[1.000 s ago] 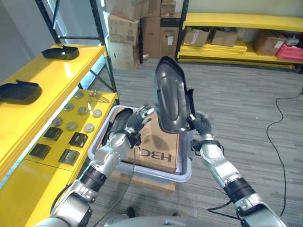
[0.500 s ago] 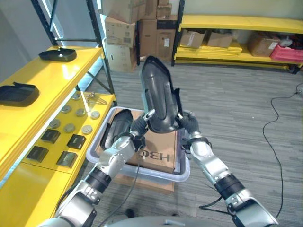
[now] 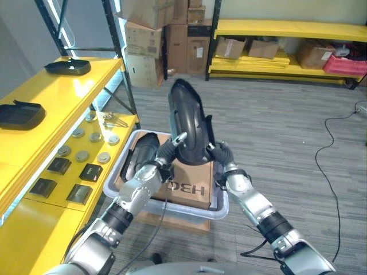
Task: Move parts from the plastic box to the shelf.
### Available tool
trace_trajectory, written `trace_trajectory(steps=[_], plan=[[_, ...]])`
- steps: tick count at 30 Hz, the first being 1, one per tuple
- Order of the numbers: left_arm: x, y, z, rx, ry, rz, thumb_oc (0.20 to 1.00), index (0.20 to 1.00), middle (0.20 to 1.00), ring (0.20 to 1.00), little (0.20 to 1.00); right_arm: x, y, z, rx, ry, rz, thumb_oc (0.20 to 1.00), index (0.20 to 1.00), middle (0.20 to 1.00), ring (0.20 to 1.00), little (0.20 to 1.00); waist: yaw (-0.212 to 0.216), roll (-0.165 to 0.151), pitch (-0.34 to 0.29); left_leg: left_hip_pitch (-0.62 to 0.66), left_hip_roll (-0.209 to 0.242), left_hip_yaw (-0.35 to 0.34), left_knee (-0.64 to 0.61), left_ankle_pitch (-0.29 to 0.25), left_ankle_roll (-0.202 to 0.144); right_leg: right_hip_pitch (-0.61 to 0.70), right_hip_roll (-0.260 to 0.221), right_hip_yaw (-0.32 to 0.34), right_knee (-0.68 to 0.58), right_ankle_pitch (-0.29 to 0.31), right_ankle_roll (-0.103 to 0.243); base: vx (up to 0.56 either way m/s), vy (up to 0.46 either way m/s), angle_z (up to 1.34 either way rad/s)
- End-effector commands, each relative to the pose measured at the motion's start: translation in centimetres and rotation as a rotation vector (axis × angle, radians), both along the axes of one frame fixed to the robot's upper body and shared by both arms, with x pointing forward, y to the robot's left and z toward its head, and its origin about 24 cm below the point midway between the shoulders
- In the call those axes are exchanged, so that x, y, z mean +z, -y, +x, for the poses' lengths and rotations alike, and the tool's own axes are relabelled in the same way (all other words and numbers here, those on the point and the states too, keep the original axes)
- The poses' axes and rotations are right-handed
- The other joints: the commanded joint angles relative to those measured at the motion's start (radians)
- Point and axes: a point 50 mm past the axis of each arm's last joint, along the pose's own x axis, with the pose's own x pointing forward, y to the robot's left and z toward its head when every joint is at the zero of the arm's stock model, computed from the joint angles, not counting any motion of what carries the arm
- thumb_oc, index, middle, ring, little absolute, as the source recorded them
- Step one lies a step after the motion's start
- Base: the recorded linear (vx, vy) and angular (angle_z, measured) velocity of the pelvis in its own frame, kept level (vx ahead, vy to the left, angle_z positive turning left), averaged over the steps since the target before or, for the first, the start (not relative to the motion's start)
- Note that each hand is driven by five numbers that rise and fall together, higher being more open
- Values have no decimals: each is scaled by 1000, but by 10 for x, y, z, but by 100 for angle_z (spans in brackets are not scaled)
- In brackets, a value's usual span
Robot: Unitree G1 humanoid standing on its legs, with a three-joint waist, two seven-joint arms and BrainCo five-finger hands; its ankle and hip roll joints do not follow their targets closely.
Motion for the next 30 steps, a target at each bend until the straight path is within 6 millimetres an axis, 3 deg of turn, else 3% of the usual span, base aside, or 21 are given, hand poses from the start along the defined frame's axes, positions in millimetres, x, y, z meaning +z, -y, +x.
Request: trace_trajectory(steps=[1, 5, 6, 7, 18, 29, 30], plan=[[26, 19, 10, -41, 204, 84, 1000, 1000, 1000, 1000, 1000, 51, -42, 10, 172, 223, 85, 200, 200, 200, 200, 200, 27, -21, -44, 15, 65, 28, 89, -128, -40, -45, -25, -1, 15, -23, 47, 0, 0, 0], [33, 10, 11, -50, 268, 119, 1000, 1000, 1000, 1000, 1000, 44, -36, 5, 176, 222, 80, 200, 200, 200, 200, 200, 27, -18, -43, 15, 65, 27, 86, -127, -41, -45, -24, -1, 13, -22, 48, 0, 0, 0], [33, 9, 11, -51, 270, 120, 514, 514, 514, 514, 514, 44, -35, 5, 176, 223, 80, 200, 200, 200, 200, 200, 28, -17, -42, 14, 65, 27, 87, -127, -41, -45, -24, -2, 13, -22, 48, 0, 0, 0], [34, 8, 11, -55, 275, 125, 200, 200, 200, 200, 200, 42, -34, 4, 177, 225, 78, 200, 200, 200, 200, 200, 28, -17, -42, 14, 65, 27, 86, -126, -41, -45, -24, -2, 12, -21, 48, 0, 0, 0], [27, 2, 11, -97, 301, 211, 200, 200, 200, 200, 200, 26, -18, -2, 175, 238, 81, 200, 200, 200, 200, 200, 21, -14, -44, 12, 65, 26, 87, -124, -38, -49, -26, -1, 15, -19, 51, 0, 0, -2], [25, 12, 7, -134, 313, 185, 200, 200, 200, 200, 200, 22, -21, 2, 133, 223, 134, 213, 213, 213, 213, 213, 28, -15, -47, 17, 62, 22, 82, -123, -37, -44, -27, -6, 11, -16, 51, -1, 0, -1], [26, 12, 7, -133, 318, 186, 200, 200, 200, 200, 200, 22, -21, 3, 131, 218, 141, 523, 523, 523, 523, 523, 29, -16, -47, 17, 62, 21, 82, -123, -38, -43, -27, -6, 11, -16, 51, 0, 0, 0]])
